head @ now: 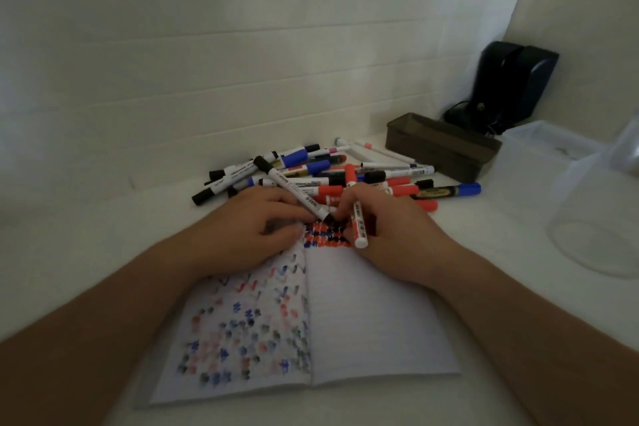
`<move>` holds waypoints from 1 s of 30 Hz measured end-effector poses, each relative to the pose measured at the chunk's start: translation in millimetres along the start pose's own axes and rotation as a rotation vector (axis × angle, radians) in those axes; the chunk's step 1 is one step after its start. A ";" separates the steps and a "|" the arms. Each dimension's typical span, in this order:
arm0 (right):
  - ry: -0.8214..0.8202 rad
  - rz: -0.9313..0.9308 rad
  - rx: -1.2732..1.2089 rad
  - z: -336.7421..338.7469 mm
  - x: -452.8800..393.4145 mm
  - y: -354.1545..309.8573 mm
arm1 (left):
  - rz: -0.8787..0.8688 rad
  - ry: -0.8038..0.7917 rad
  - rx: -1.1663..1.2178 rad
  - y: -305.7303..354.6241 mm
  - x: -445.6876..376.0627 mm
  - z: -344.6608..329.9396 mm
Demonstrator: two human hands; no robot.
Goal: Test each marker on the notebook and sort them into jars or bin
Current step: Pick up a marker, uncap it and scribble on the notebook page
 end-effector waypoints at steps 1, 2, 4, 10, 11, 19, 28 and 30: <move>-0.009 0.004 0.013 1.6 0.4 -1.2 | 0.002 -0.020 0.020 0.2 -1.3 0.2; -0.014 0.010 0.035 3.5 0.6 -1.9 | 0.008 -0.053 0.055 0.6 -1.8 0.4; -0.014 0.013 0.054 6.8 2.9 -2.6 | 0.019 -0.164 0.119 4.3 -1.2 0.5; 0.185 -0.003 -0.141 20.2 6.4 -4.3 | 0.133 -0.110 -0.138 16.2 -3.3 4.9; 0.257 0.012 -0.212 26.1 7.7 -6.5 | 0.123 0.039 -0.245 20.5 -3.7 12.1; 0.109 -0.222 -1.157 -7.0 5.9 -16.1 | -0.057 0.611 -0.281 29.2 15.1 60.7; 0.103 -0.111 -1.110 -16.5 0.8 -28.2 | -0.123 0.441 -0.042 56.8 17.8 28.9; 0.117 -0.091 -1.077 -19.5 0.0 -30.0 | -0.154 0.421 0.009 59.5 18.1 22.8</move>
Point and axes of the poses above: each hand's wrist, its own x-axis away from the middle knuckle, its own z-axis out of the back of the hand, y = z × x, the point moved 8 cm from there along -x, towards the middle knuckle, and after that the axes turned 9 degrees about -x, right-handed, at the moved point
